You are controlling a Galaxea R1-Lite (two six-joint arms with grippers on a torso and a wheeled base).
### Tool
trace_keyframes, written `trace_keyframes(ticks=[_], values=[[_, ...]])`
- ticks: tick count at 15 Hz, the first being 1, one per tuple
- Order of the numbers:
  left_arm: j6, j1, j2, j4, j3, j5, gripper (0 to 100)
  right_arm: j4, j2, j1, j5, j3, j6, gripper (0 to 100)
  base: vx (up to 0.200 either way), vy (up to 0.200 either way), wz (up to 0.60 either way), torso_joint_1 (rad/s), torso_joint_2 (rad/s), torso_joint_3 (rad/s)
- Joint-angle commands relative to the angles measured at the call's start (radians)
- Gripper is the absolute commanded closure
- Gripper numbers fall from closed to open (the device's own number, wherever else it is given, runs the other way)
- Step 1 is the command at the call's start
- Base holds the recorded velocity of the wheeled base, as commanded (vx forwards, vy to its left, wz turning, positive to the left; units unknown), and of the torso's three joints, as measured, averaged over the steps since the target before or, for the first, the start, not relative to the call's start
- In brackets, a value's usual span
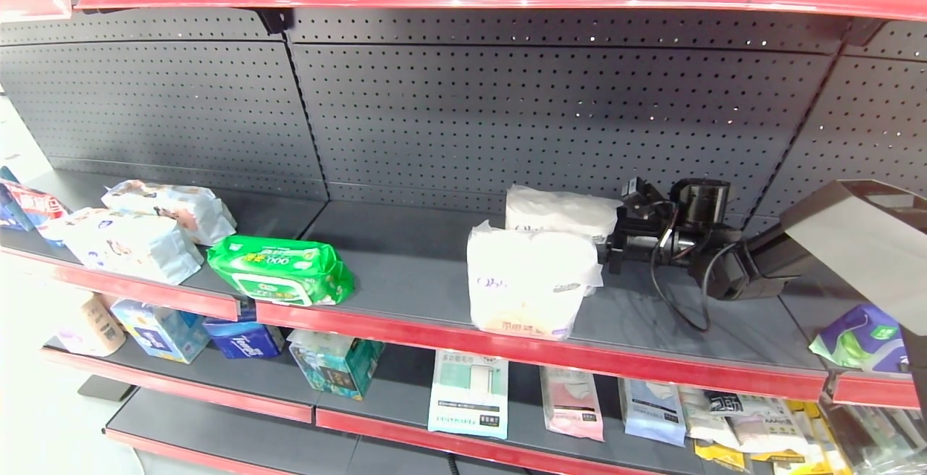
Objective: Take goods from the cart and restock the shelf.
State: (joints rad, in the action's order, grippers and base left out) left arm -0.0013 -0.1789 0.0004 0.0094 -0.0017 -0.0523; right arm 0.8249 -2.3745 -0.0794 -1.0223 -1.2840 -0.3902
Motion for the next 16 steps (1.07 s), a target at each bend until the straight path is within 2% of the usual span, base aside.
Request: trace_keyframes(ticks=[1, 4, 7, 16], values=[[0.000, -0.001, 0.000, 0.000, 0.000, 0.000, 0, 0.003, -0.002, -0.003, -0.012, -0.003, 0.008, 100, 0.000, 0.000, 0.00, 0.000, 0.00, 0.000], [0.000, -0.001, 0.000, 0.000, 0.000, 0.000, 0, 0.005, -0.006, -0.019, -0.019, -0.029, 0.022, 100, 0.000, 0.000, 0.00, 0.000, 0.00, 0.000], [0.000, -0.001, 0.000, 0.000, 0.000, 0.000, 0, 0.007, -0.008, -0.022, 0.057, -0.032, 0.022, 100, 0.000, 0.000, 0.00, 0.000, 0.00, 0.000], [0.000, -0.001, 0.000, 0.000, 0.000, 0.000, 0, 0.010, -0.002, 0.003, 0.061, 0.000, 0.005, 100, 0.000, 0.000, 0.00, 0.000, 0.00, 0.000]])
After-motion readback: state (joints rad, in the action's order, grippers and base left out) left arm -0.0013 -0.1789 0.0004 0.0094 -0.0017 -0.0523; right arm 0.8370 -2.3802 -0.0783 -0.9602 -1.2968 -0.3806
